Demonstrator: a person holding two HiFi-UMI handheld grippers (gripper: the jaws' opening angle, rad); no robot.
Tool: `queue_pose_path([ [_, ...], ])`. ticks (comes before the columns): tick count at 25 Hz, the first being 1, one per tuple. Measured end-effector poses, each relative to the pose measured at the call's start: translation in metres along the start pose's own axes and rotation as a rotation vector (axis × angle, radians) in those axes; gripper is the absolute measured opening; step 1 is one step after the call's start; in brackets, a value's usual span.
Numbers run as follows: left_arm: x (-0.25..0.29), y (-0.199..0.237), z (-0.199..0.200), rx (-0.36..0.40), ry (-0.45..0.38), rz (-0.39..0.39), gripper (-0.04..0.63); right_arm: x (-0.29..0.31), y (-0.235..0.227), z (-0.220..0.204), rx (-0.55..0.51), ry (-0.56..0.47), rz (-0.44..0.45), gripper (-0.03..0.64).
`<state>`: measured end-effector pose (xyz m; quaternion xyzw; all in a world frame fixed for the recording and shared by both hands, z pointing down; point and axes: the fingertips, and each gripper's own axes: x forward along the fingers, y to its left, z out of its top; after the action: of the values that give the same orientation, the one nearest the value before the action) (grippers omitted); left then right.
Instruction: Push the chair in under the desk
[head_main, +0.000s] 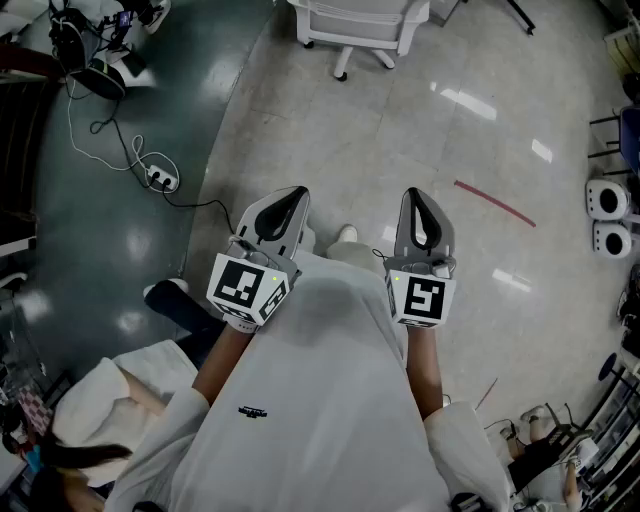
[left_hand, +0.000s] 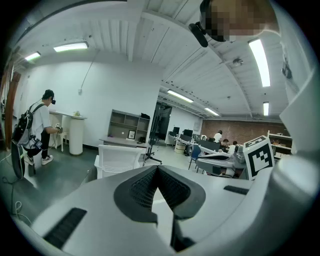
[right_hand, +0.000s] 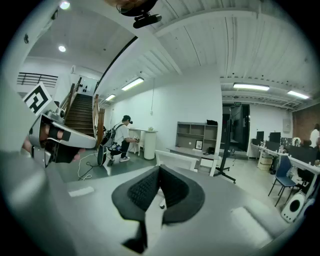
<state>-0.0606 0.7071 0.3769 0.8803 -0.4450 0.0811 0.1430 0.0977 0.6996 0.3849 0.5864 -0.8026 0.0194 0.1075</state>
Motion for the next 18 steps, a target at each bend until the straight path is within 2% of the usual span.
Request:
queue_pose_path([
  [8,-0.01,-0.006,-0.004,0.012,0.007,-0.029,0.006,-0.02,-0.007,0.006,0.02,-0.007,-0.047,0.012],
  [14,-0.009,0.023,0.012,-0.002,-0.039,-0.027,0.006,0.006,0.015,0.016,0.07,-0.018,-0.019,0.011],
  [18,-0.011,0.055,0.018,-0.014,-0.056,-0.022,0.006,0.035,0.042,0.027,0.018,-0.02,0.0,0.011],
])
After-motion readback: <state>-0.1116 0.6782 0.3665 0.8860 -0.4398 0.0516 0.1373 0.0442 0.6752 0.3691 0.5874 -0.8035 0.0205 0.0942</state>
